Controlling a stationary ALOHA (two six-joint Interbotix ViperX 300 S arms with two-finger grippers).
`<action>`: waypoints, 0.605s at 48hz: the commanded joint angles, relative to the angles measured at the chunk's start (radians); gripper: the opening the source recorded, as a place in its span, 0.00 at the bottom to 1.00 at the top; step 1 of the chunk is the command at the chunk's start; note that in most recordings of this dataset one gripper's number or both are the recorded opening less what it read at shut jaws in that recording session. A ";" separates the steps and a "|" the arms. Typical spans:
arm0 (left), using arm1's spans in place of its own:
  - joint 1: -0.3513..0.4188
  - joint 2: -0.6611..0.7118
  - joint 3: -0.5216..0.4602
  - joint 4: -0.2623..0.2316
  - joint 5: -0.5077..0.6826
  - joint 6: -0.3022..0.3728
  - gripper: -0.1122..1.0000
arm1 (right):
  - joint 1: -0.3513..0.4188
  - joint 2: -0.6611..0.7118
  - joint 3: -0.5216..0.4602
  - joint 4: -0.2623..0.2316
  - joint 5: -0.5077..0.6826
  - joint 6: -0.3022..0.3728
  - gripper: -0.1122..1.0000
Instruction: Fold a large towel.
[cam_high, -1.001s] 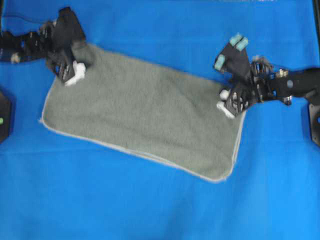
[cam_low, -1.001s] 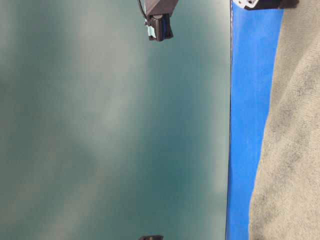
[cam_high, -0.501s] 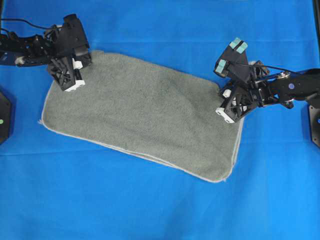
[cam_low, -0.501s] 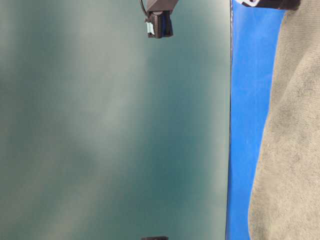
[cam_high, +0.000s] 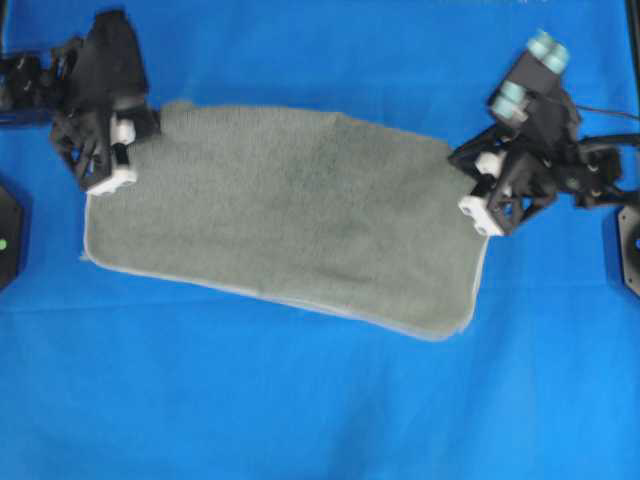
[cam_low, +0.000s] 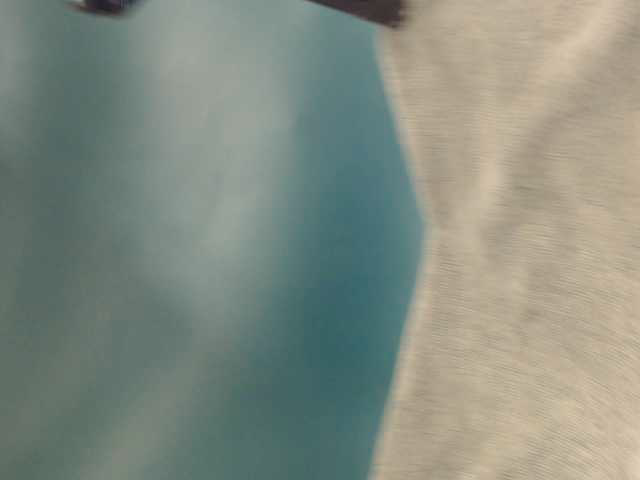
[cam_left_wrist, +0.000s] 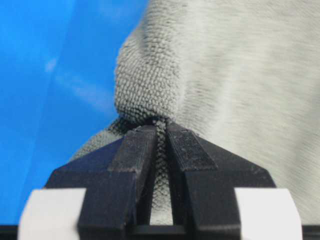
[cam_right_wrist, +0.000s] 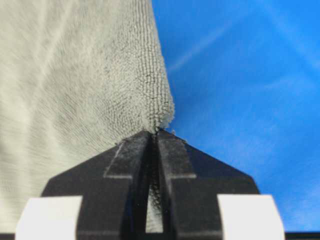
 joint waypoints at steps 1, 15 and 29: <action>-0.055 -0.092 -0.055 -0.005 0.038 -0.015 0.14 | 0.038 -0.067 -0.048 -0.006 0.032 -0.005 0.13; -0.173 -0.196 -0.055 -0.006 0.025 -0.152 0.14 | 0.074 -0.141 -0.074 -0.071 0.066 0.006 0.13; -0.486 -0.176 -0.061 -0.008 -0.149 -0.380 0.14 | -0.186 -0.086 -0.164 -0.198 0.087 0.012 0.13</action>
